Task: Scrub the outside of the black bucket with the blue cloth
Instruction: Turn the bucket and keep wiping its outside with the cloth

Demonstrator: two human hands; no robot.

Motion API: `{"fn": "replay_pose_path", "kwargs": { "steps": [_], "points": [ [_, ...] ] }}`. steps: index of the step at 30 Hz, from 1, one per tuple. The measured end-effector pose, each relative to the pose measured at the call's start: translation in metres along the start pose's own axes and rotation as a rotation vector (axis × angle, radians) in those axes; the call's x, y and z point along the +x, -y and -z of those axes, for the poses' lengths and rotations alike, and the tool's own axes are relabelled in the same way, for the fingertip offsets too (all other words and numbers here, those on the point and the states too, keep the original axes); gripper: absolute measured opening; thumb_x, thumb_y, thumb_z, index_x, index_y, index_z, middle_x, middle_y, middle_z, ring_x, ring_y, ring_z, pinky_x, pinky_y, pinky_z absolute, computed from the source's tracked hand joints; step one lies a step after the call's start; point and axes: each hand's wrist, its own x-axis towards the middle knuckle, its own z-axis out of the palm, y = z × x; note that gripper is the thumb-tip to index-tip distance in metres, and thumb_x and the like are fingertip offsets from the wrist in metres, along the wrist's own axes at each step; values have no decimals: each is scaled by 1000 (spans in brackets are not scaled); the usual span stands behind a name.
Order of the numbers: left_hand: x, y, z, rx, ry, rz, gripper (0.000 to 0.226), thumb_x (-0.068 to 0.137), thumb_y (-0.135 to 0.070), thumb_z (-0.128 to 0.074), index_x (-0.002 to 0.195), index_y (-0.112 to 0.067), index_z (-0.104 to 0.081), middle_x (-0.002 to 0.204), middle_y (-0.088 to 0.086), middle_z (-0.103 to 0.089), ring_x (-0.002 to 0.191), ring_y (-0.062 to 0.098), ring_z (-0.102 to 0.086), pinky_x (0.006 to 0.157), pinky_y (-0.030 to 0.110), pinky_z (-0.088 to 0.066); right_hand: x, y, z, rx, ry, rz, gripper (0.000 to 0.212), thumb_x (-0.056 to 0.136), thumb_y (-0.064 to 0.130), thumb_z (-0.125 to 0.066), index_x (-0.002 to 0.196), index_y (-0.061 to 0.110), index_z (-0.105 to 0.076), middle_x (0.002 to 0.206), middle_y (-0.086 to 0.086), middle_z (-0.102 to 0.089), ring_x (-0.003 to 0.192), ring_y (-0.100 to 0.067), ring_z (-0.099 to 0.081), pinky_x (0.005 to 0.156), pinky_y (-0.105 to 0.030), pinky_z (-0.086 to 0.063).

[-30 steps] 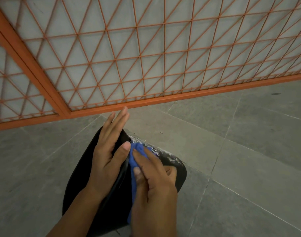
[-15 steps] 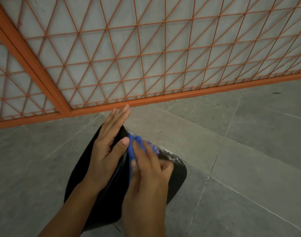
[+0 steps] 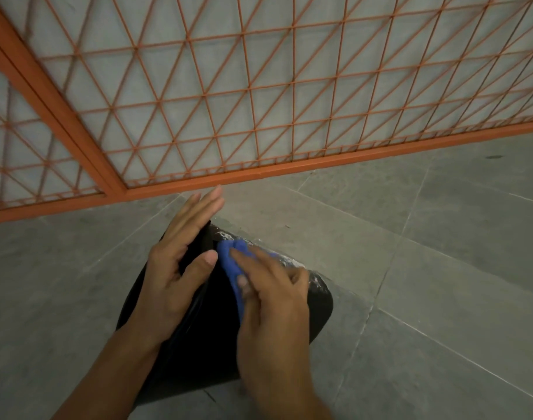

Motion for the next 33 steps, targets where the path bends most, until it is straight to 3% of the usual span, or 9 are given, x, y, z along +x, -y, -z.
{"fn": "replay_pose_path", "kwargs": {
  "steps": [5, 8, 11, 15, 18, 21, 24, 30, 33],
  "points": [
    [2, 0, -5, -13, -38, -21, 55, 85, -30, -43, 136, -7, -42, 149, 4, -38, 144, 18, -26, 118, 51, -19, -7, -5, 5, -37, -52, 6, 32, 76, 3, -61, 103, 18, -69, 106, -1, -68, 82, -15, -45, 68, -12, -36],
    [3, 3, 0, -17, -48, -1, 54, 86, -31, -42, 136, -11, -41, 148, 3, -39, 144, 20, -26, 117, 53, -19, -15, 7, -2, 35, -42, 63, 31, 79, 11, -55, 106, 19, -67, 109, 1, -66, 85, -13, -46, 77, -11, -38],
    [4, 3, 1, -25, -56, 28, 57, 85, -32, -43, 137, -10, -40, 148, 4, -40, 144, 22, -27, 118, 52, -19, -1, -7, -1, 39, 24, -14, 35, 86, 3, -56, 115, 22, -63, 118, 6, -62, 89, -17, -43, 82, -8, -30],
    [4, 2, -4, -10, -42, -15, 60, 86, -38, -46, 136, -7, -41, 148, 8, -39, 144, 23, -25, 118, 51, -18, -15, -3, -2, 1, -98, -12, 33, 84, 4, -55, 111, 18, -65, 114, 0, -64, 87, -17, -46, 83, -6, -29],
    [5, 3, -3, -17, -51, -5, 54, 86, -31, -43, 136, -13, -40, 148, 8, -40, 144, 26, -27, 117, 55, -20, -12, 0, -9, 57, -105, 43, 27, 92, 15, -47, 114, 19, -63, 118, 0, -63, 97, -18, -46, 87, -13, -34],
    [8, 1, -6, -16, -58, 11, 57, 86, -36, -46, 136, -10, -40, 147, 8, -40, 144, 25, -27, 117, 53, -20, -2, -10, -12, 21, -133, -28, 34, 86, 4, -51, 116, 14, -62, 122, -1, -60, 112, -30, -50, 98, -24, -32],
    [8, 3, -5, -22, -37, -19, 56, 85, -33, -44, 136, -10, -39, 147, 7, -40, 144, 25, -27, 117, 52, -20, -20, -3, -18, -6, -152, 46, 42, 87, 6, -47, 127, 18, -51, 132, 0, -53, 127, -26, -44, 106, -34, -32],
    [10, 5, -3, -40, -65, 26, 56, 83, -32, -44, 136, -13, -39, 146, 5, -42, 143, 23, -29, 118, 51, -21, -13, -20, -15, 78, -237, 101, 32, 86, 2, -54, 117, 8, -60, 123, -5, -58, 118, -23, -53, 97, -40, -45],
    [10, 7, -2, -51, -68, 1, 55, 82, -31, -44, 134, -14, -40, 144, 6, -43, 142, 25, -30, 118, 51, -20, -36, -9, -18, 34, -224, 153, 38, 85, 9, -55, 123, 15, -55, 132, -1, -52, 124, -23, -48, 96, -39, -47]
  ]
}}
